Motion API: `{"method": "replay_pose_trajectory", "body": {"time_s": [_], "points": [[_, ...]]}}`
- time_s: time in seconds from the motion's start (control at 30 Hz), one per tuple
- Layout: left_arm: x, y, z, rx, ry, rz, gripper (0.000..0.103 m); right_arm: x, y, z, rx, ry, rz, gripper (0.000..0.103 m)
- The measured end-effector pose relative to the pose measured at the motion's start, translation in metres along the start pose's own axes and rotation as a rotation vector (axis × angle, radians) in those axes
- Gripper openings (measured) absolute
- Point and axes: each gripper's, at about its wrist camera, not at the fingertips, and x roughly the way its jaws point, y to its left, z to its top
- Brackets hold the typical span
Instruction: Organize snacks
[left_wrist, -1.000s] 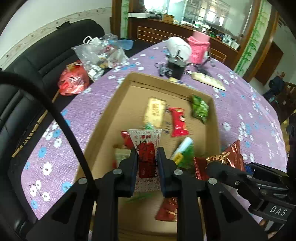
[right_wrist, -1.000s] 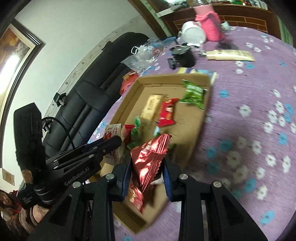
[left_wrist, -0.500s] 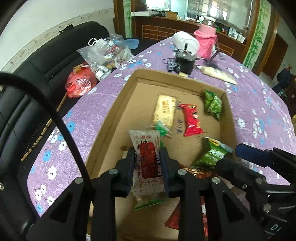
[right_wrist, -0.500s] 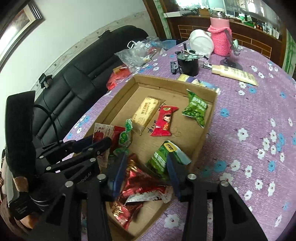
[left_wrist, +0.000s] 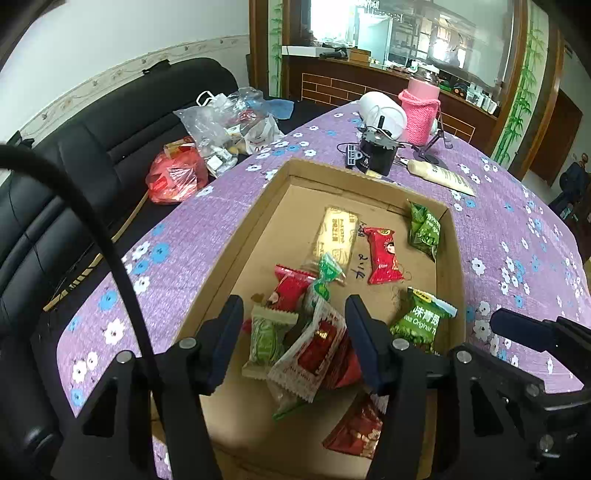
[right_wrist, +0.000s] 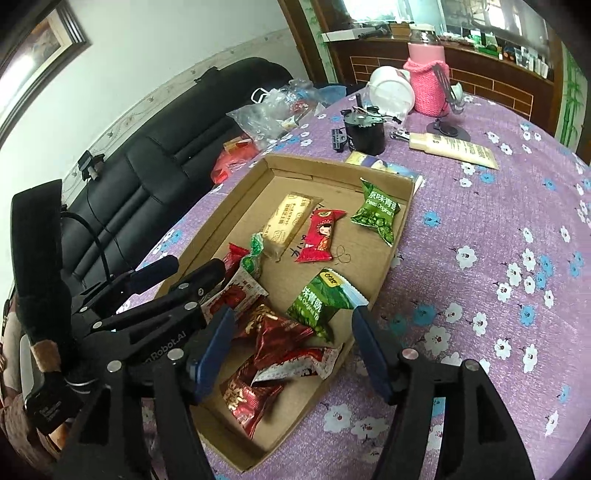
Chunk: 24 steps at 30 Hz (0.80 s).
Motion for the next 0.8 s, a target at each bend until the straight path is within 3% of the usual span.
{"method": "replay_pose_trajectory", "body": {"time_s": [0.8], "points": [[-0.050, -0.023, -0.039, -0.042, -0.065, 0.005, 0.064, -0.049, 0.000, -0.048, -0.064, -0.046, -0.018, 0.080]]}}
